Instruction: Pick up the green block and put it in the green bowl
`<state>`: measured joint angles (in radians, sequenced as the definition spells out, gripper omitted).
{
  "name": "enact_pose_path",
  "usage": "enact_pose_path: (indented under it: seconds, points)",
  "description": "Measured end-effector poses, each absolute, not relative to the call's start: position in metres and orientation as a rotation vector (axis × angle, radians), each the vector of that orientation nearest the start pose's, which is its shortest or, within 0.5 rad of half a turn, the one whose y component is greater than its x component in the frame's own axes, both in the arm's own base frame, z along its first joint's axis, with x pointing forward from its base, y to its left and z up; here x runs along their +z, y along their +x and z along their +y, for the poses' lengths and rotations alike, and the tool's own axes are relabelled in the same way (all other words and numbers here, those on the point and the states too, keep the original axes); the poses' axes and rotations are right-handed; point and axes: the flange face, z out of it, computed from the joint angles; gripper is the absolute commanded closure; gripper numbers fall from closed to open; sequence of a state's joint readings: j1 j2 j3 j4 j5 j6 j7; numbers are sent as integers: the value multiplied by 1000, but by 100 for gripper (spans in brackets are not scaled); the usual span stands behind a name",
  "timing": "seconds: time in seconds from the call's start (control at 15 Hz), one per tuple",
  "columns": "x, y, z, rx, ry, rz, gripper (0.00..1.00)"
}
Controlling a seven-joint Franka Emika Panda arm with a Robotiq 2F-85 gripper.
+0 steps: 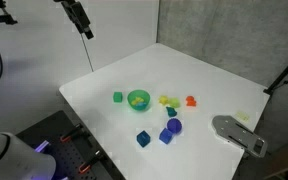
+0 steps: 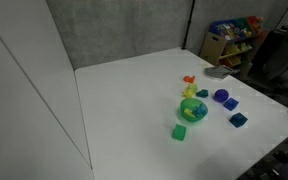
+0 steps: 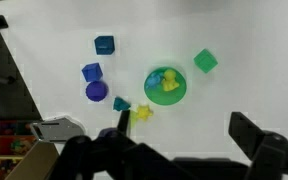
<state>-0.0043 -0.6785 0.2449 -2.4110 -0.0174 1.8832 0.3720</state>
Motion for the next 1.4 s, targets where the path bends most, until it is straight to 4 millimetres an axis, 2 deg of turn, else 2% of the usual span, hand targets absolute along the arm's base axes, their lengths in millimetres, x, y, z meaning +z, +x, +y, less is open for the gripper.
enact_pose_path:
  seconds: [0.53, 0.8, 1.2, 1.4]
  points:
    - [551, 352, 100, -293, -3241, 274, 0]
    - [545, 356, 103, -259, -3243, 262, 0]
    - [533, 387, 107, -153, -3207, 259, 0]
    - [516, 411, 103, -54, -3180, 280, 0]
